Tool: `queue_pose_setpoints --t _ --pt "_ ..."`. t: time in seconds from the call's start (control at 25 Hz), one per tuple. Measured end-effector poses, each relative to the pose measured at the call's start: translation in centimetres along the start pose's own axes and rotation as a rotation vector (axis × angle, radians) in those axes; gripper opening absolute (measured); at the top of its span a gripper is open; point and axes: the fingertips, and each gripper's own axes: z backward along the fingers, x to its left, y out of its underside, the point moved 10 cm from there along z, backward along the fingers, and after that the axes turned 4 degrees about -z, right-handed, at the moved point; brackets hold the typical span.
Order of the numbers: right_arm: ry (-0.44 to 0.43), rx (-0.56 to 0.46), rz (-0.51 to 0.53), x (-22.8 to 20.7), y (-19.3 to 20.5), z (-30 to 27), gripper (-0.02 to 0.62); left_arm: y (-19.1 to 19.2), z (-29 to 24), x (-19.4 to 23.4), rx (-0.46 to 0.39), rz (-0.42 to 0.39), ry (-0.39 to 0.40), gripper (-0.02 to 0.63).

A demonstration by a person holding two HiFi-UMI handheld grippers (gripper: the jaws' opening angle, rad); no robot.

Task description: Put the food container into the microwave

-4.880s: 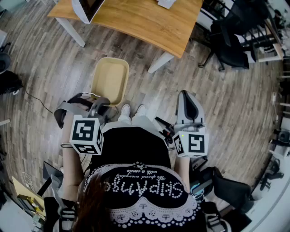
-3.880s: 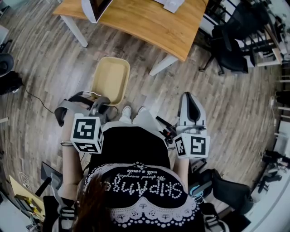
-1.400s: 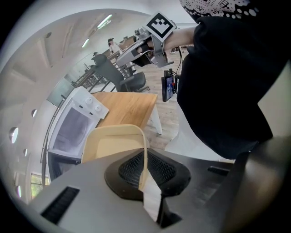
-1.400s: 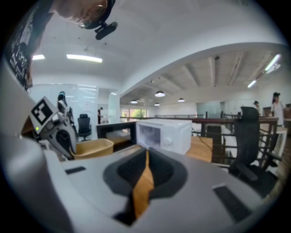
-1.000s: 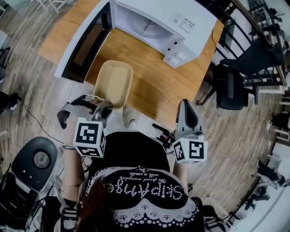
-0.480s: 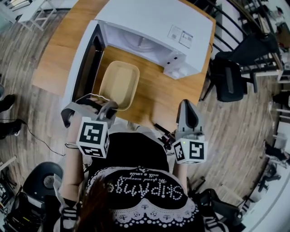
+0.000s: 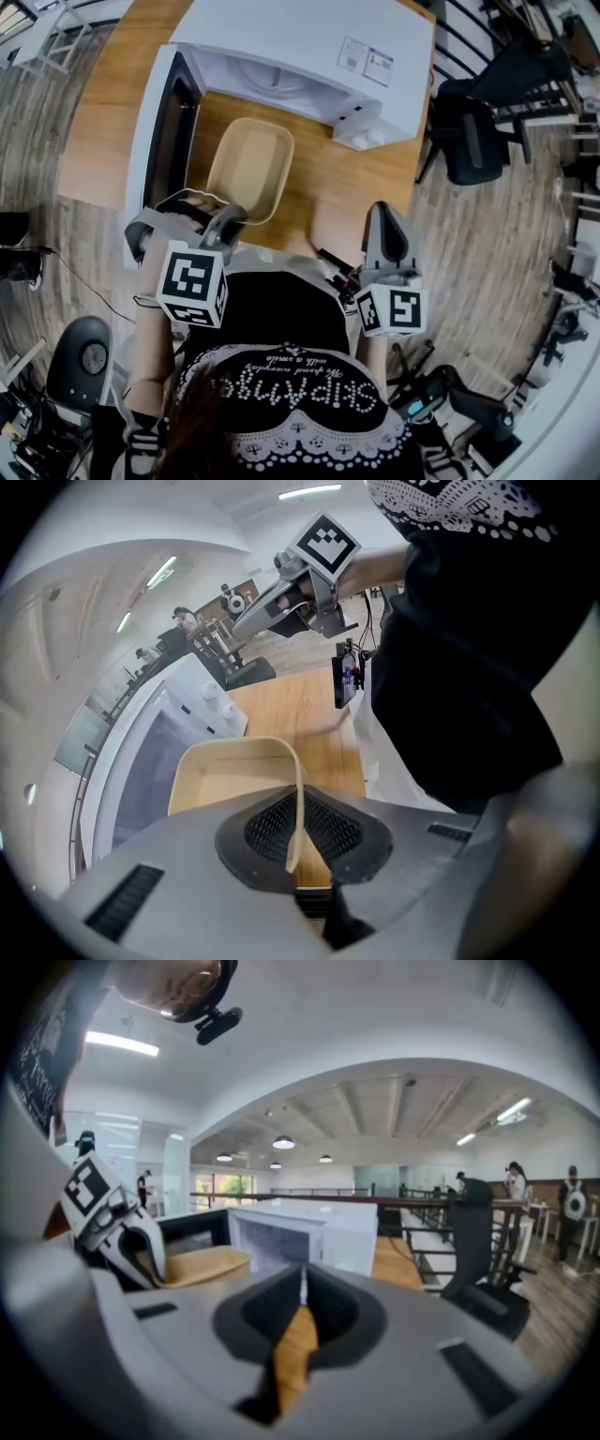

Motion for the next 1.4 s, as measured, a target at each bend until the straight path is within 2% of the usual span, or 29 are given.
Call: queue_pose_setpoints --t 0.68,1.2,1.4 --pt "-0.02 -0.009 -0.016 -3.1 -0.9 -0.8 0.04 -1.9 -0.8 2.6 0.054 0.011 -0.074 0.041" --pt "-0.008 0.008 -0.062 -4.2 0.1 -1.1 0.04 -1.6 -1.4 4.0 0.074 0.011 -0.054 0.041" --pt "0.011 0.002 -0.069 -4.8 0.2 -1.0 0.04 -1.2 -1.4 5.5 0.062 -0.014 -0.064 0.041"
